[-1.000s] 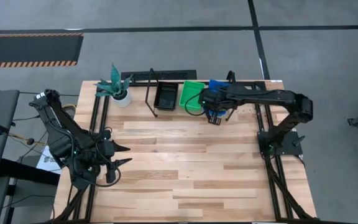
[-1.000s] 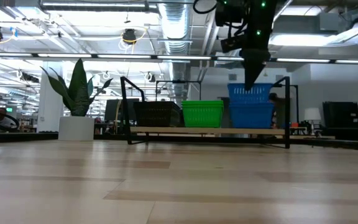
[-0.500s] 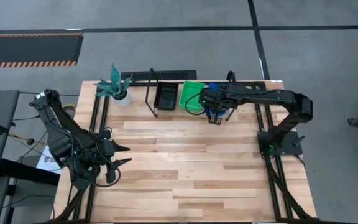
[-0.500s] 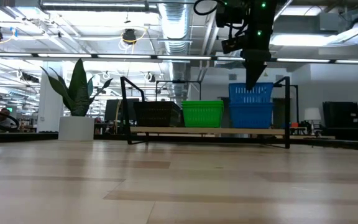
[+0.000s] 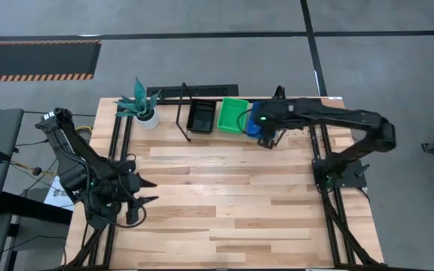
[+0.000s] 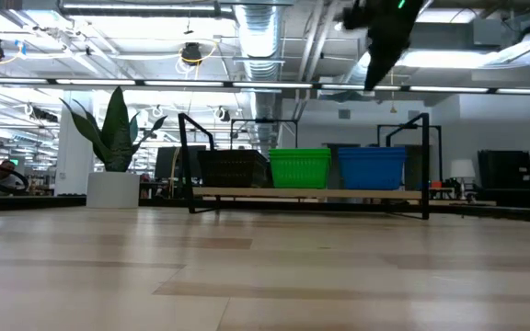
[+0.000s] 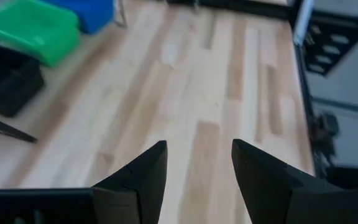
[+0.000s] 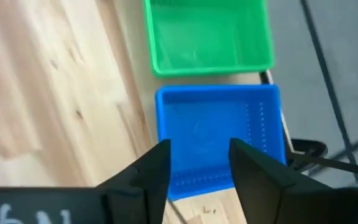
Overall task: Stack baskets on shelf by color
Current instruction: Return to Home Position
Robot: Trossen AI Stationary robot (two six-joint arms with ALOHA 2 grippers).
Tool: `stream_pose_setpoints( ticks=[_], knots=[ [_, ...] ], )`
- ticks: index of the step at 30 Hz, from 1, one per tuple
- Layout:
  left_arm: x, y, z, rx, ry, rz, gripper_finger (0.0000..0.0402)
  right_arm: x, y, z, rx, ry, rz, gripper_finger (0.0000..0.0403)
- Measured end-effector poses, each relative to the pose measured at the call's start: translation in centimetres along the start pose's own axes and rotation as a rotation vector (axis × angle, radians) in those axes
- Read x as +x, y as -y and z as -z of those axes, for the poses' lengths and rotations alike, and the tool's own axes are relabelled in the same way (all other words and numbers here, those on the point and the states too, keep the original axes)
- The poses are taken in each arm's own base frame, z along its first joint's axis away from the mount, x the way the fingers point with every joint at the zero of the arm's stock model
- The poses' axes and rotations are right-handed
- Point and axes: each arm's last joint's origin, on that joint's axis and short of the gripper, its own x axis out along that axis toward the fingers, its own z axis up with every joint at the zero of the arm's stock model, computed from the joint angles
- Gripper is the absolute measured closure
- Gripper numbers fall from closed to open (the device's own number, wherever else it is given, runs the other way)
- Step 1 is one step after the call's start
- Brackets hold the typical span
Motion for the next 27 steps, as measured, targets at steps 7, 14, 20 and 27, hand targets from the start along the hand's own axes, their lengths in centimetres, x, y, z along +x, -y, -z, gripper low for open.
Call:
stream_pose_setpoints(
  ticks=[7,14,20,27],
  knots=[
    [0.1,0.4,0.2,-0.068,-0.078,0.062,0.0233,-7.1,0.1,3.6,0.086,0.164,-0.069,0.0217],
    [0.4,-0.3,-0.6,0.089,0.051,-0.043,0.0232,-10.6,0.0,6.5,0.181,0.314,-0.173,0.0222],
    [-3.0,-3.5,-2.9,0.115,0.176,0.091,0.0232,-11.2,0.3,9.8,0.195,0.618,-0.348,0.0218],
    [-6.9,-8.6,-2.9,0.110,0.404,0.582,0.0232,-8.4,0.3,16.2,0.336,0.854,-0.454,0.0224]
  ],
)
